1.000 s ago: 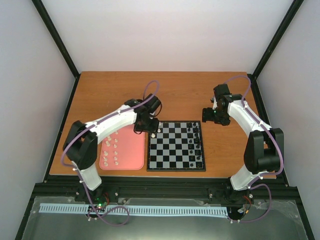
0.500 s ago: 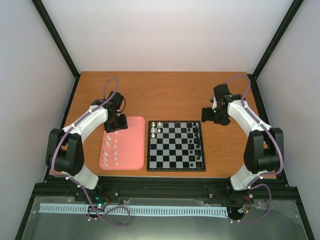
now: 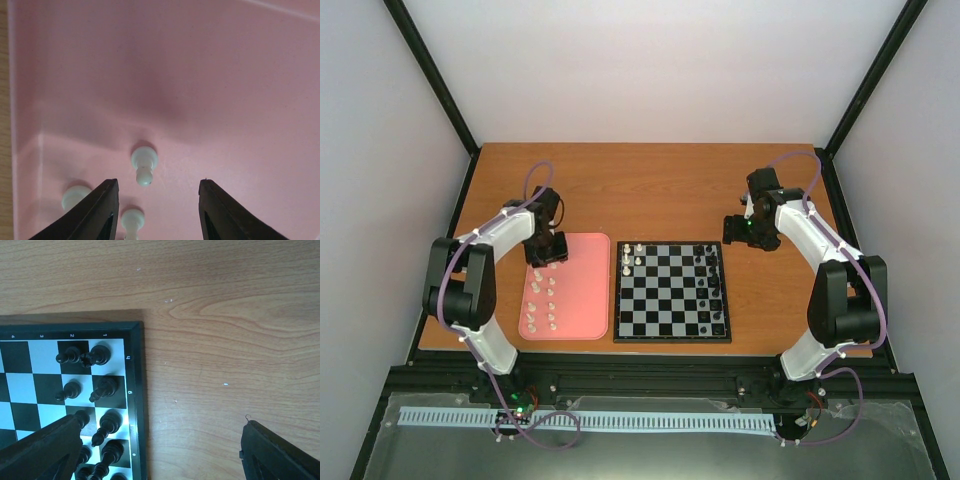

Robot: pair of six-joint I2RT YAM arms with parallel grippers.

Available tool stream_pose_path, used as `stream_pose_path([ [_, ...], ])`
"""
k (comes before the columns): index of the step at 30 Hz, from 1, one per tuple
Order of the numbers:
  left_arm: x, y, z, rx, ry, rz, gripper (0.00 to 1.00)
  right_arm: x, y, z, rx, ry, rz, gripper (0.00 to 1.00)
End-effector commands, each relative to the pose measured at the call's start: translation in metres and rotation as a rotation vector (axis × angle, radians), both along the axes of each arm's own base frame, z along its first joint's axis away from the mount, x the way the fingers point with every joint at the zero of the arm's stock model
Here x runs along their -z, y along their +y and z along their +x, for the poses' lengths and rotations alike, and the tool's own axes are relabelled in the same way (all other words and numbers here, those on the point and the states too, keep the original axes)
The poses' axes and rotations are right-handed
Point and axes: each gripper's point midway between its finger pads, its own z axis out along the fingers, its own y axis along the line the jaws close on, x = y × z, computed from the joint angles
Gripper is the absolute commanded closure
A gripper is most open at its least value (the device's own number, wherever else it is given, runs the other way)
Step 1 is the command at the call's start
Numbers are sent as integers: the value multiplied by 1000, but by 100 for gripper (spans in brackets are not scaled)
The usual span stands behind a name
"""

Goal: Set up the chess pieces on the board
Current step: Pick up the chess piece from the storage box.

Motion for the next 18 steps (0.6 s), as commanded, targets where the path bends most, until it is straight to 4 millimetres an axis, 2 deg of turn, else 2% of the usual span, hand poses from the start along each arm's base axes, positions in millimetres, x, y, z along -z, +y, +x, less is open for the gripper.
stream_pose_path([
  [1,3,-2,9,8,-14,-16,55,-2,-4,-1,11,-5,-10,0],
  [12,6,1,10,13,0,2,67,1,-4,0,13,1,-14,0],
  [18,11,1,10,11,13,7,77,1,-5,0,14,2,-17,0],
])
